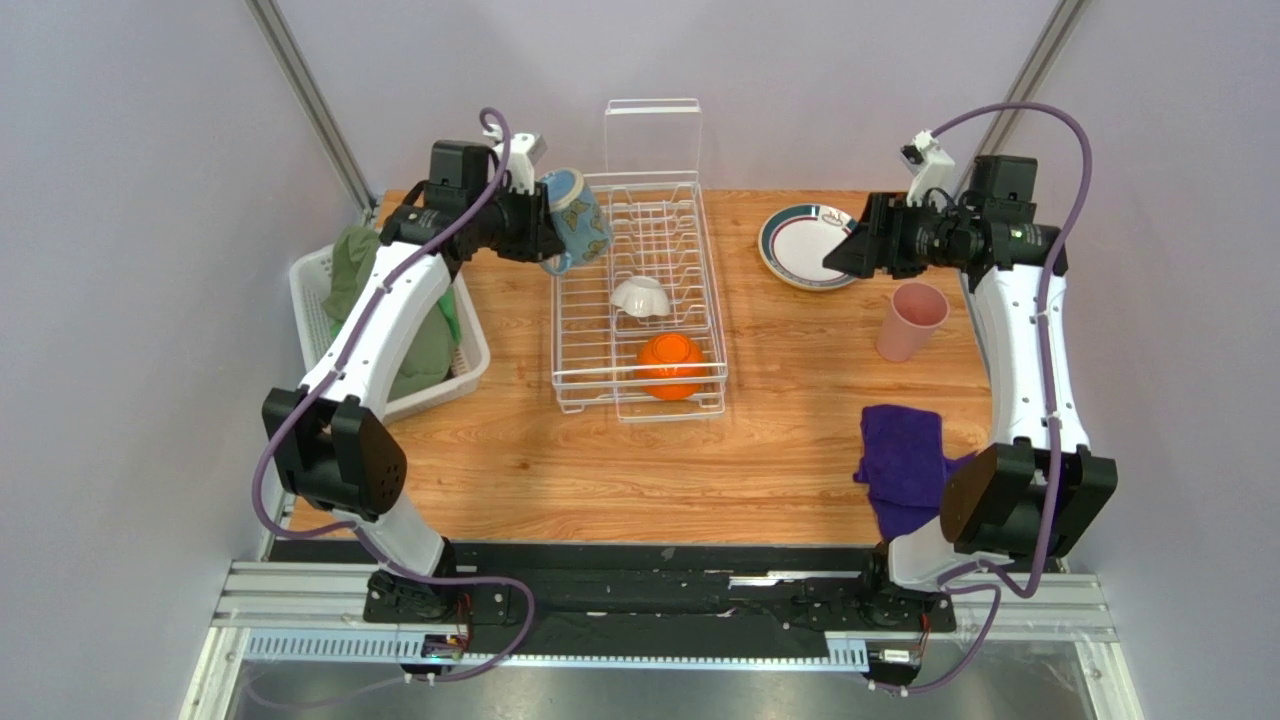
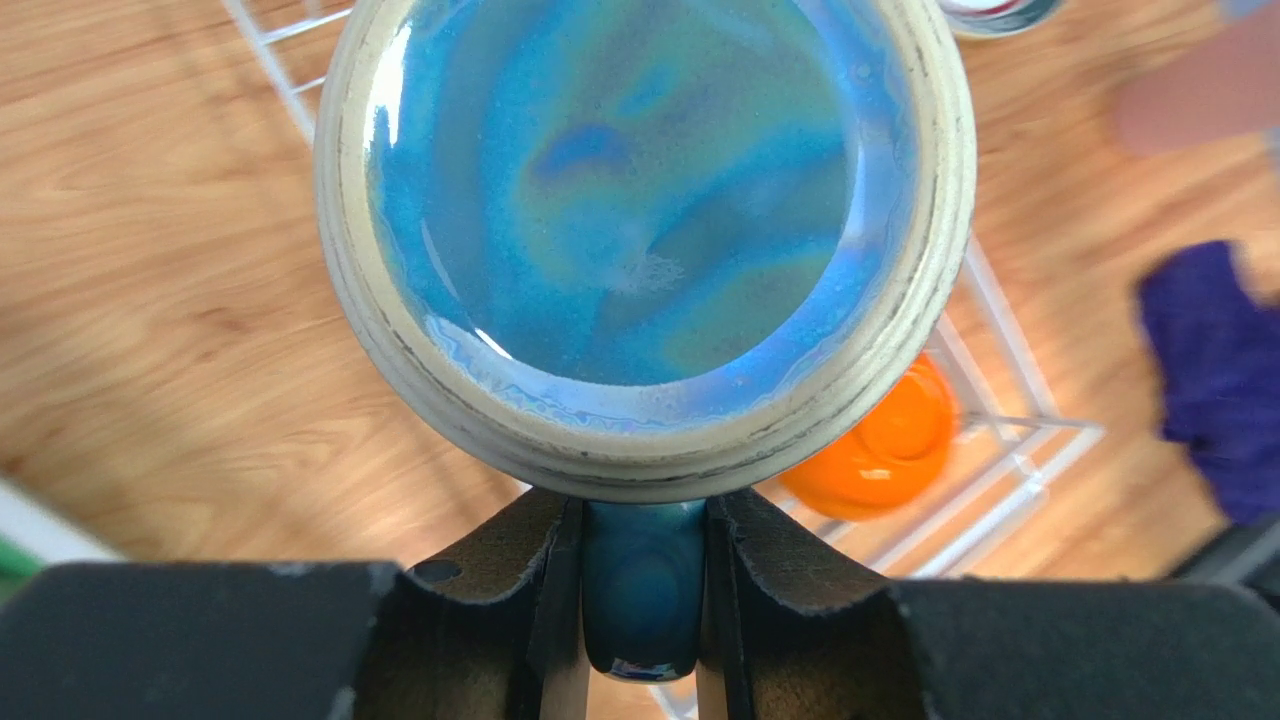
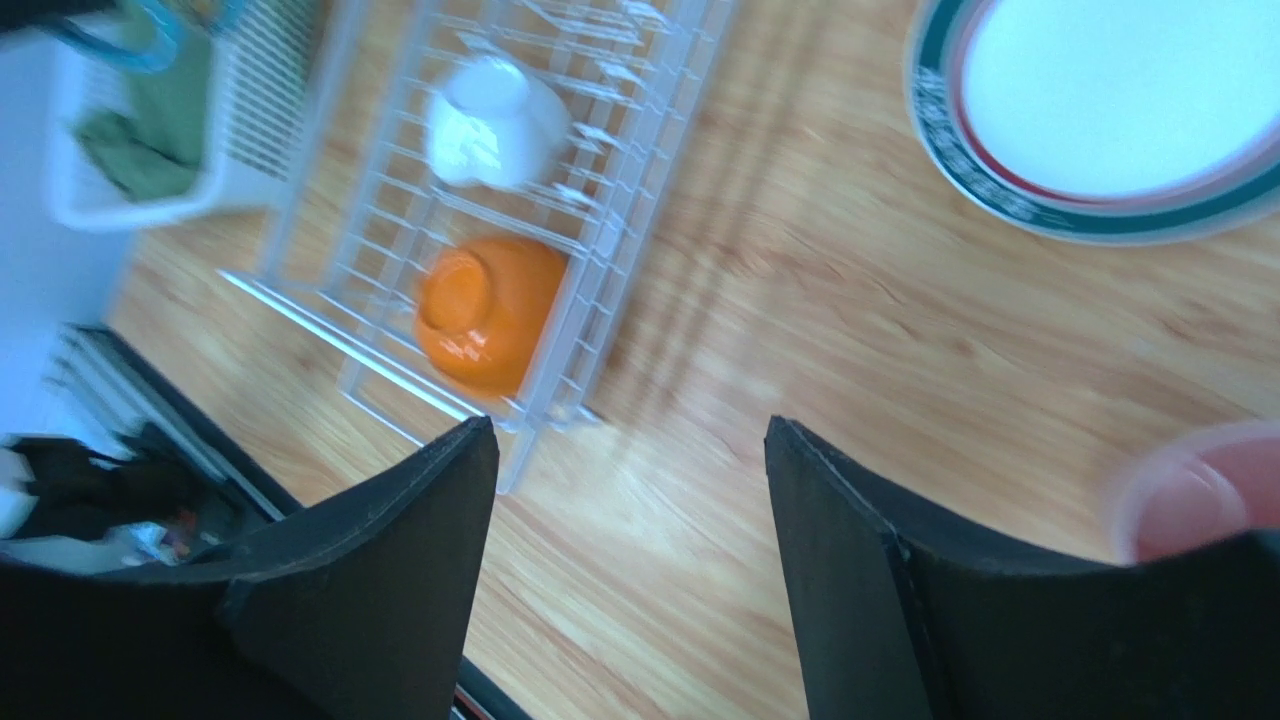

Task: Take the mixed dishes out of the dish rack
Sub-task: Pick up the cup from the dish rack.

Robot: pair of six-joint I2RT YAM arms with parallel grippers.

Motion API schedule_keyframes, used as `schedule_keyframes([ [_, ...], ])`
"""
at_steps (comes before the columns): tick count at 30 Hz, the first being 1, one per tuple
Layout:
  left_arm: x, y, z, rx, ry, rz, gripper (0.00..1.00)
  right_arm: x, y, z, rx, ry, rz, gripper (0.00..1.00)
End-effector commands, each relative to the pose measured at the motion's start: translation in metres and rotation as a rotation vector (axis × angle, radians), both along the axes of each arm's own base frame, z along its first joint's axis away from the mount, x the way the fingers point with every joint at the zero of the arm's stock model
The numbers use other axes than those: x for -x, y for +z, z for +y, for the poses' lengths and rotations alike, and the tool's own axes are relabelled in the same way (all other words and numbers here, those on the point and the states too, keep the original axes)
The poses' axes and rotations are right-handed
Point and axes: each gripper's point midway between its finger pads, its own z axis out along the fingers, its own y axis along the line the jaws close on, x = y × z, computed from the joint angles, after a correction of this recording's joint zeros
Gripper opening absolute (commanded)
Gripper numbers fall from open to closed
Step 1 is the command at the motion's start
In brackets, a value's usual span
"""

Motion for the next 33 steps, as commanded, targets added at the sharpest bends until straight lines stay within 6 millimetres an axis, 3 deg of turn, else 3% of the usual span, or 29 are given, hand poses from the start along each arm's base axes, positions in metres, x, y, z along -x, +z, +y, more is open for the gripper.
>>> schedule_keyframes([
  [1,0.034,0.109,-0.034,0.296,-0.165,-0.208,0.00,-0.012,0.051,0.049,-0.249,0.121,-0.168,0.70],
  [3,0.048,0.118,-0.042,0.368,-0.215,-0.193,0.00,-0.007,0.048,0.066,-0.324,0.149,-0.137,0.72],
  [6,0.063,0.133,-0.049,0.445,-0.267,-0.190,0.00,-0.006,0.053,0.088,-0.357,0.212,-0.190,0.88],
  [12,0.088,0.158,-0.060,0.597,-0.341,-0.194,0.00,-0.005,0.061,0.117,-0.429,0.279,-0.232,0.90],
  [14,0.094,0.163,-0.063,0.646,-0.361,-0.189,0.00,-0.008,0.073,0.123,-0.470,0.287,-0.261,0.91],
  [19,0.100,0.175,-0.066,0.737,-0.392,-0.221,0.00,-0.010,0.079,0.143,-0.505,0.319,-0.267,0.97],
  [33,0.106,0.178,-0.072,0.965,-0.428,-0.161,0.00,-0.019,0.081,0.191,-0.571,0.380,-0.275,0.97],
])
